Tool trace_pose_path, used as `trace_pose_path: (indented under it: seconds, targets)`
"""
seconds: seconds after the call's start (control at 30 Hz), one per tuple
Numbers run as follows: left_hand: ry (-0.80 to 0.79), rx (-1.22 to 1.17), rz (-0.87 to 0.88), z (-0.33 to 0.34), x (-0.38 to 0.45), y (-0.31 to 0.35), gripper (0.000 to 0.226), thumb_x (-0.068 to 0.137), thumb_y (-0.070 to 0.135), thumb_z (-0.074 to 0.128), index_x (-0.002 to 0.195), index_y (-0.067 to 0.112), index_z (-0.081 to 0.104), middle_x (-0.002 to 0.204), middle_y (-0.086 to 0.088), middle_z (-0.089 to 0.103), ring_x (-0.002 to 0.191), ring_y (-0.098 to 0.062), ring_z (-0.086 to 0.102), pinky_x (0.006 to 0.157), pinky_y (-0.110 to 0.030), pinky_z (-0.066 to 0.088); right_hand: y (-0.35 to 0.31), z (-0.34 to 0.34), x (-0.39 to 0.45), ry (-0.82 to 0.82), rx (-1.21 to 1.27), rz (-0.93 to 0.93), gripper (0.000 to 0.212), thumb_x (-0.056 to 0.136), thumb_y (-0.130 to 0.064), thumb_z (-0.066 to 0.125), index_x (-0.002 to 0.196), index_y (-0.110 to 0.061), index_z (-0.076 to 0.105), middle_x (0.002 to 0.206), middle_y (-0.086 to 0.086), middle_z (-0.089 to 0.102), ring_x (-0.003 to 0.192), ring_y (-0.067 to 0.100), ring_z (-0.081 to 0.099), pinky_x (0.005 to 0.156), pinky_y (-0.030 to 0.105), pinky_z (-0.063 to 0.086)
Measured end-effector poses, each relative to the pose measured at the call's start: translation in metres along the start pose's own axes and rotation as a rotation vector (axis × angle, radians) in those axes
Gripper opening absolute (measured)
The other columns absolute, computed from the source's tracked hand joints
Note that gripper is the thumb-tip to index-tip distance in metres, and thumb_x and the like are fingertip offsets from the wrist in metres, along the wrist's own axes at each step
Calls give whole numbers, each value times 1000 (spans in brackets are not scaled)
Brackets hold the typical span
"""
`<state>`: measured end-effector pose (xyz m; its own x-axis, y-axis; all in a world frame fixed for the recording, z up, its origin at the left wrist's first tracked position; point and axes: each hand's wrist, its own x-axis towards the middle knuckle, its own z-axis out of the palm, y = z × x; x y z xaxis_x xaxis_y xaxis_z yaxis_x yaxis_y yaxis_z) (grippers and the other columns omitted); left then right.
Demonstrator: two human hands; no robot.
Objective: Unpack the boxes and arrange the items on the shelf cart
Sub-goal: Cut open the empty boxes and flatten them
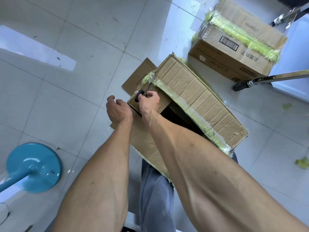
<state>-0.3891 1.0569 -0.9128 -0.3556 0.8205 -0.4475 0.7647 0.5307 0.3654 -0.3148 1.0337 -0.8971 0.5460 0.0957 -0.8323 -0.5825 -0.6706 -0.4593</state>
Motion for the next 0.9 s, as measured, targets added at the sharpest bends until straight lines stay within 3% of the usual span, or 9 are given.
trace_pose_path:
  seconds: [0.1, 0.23, 0.4, 0.5, 0.63, 0.77, 0.9]
  targets:
    - [-21, 10, -50, 3, -4, -13, 40, 100, 19, 35, 136, 14, 51, 137, -8, 57, 125, -29, 50, 97, -39, 40, 10, 4, -8, -1, 34, -17, 32, 75, -33, 81, 95, -21, 58, 86, -7, 58, 87, 18, 57, 69, 22, 37]
    - [-37, 32, -81, 4, -8, -27, 42, 100, 17, 35, 139, 13, 50, 140, -10, 55, 129, -30, 47, 101, -39, 37, 19, 7, -15, 1, 59, -19, 33, 73, -31, 82, 95, -20, 61, 89, -1, 65, 87, 21, 65, 75, 30, 52]
    - [-64, 53, -81, 3, -11, -32, 44, 101, 19, 36, 144, 14, 45, 143, -11, 52, 131, -30, 46, 101, -37, 38, 3, 2, -6, 48, 46, -19, 27, 76, -28, 81, 94, -21, 63, 92, 0, 66, 85, 18, 61, 73, 25, 46]
    - [-66, 51, -72, 5, -13, -31, 45, 101, 20, 36, 144, 13, 44, 142, -11, 52, 130, -30, 47, 103, -39, 37, -12, -3, 2, 71, -10, 30, 25, 73, -23, 83, 88, -21, 63, 95, 3, 71, 89, 20, 64, 78, 27, 52]
    - [-92, 63, -80, 10, -16, -29, 45, 99, 19, 37, 143, 14, 44, 138, -13, 55, 126, -33, 48, 107, -44, 35, -12, -10, 4, 121, -53, 63, 18, 71, -10, 76, 81, -22, 65, 84, -1, 69, 80, 17, 61, 64, 24, 49]
    - [-85, 83, -78, 13, -20, -32, 43, 97, 17, 37, 139, 13, 48, 133, -14, 59, 125, -36, 49, 103, -41, 34, 0, -17, 2, 99, -49, -41, 13, 74, -18, 76, 86, -18, 70, 77, -7, 63, 83, 15, 57, 72, 24, 48]
    - [-98, 86, -89, 15, -20, -36, 43, 94, 11, 37, 133, 12, 55, 133, -12, 58, 123, -36, 48, 95, -39, 40, 4, -9, -11, 64, 57, -66, 20, 75, -33, 78, 85, -21, 66, 73, -15, 57, 67, 0, 53, 57, 19, 39]
